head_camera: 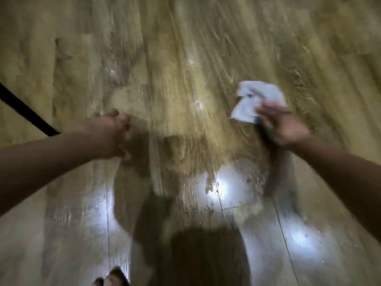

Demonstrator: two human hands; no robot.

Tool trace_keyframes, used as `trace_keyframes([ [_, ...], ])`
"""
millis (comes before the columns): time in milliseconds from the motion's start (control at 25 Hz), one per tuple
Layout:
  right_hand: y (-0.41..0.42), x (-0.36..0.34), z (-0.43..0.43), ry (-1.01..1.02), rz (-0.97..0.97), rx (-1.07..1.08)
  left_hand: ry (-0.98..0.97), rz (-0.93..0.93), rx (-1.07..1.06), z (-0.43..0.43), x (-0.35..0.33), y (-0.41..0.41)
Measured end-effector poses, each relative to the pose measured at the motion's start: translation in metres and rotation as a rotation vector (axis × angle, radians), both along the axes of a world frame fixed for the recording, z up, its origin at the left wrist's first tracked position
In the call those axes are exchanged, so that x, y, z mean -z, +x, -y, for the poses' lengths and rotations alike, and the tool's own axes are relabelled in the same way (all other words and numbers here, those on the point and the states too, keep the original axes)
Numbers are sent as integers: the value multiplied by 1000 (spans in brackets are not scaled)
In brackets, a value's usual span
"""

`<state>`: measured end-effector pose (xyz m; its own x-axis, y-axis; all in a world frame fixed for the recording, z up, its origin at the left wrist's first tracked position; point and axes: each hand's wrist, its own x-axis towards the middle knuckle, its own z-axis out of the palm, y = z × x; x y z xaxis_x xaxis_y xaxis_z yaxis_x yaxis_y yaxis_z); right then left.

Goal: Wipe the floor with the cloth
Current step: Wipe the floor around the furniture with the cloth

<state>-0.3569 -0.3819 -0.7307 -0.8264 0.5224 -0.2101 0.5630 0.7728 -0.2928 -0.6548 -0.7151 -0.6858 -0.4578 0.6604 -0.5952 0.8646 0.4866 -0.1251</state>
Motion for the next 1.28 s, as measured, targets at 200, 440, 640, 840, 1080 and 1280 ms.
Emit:
trace_keyframes([
  [200,31,-13,-85,-26,179,714,-195,91,-17,-48,28,1],
  [440,-195,15,117,-101,-5,-91,-226,66,38,-47,29,-3],
  [640,-201,14,130,-134,-24,-378,-225,-3,85,-43,34,-2],
  [840,-14,15,-35,-19,-61,253,-102,-28,-33,-36,42,-9],
  [1080,84,-6,-81,-21,164,716,167,-1,-126,-59,39,-44],
  [1280,-56,12,-35,-42,47,423,468,-68,-175,-68,84,16],
])
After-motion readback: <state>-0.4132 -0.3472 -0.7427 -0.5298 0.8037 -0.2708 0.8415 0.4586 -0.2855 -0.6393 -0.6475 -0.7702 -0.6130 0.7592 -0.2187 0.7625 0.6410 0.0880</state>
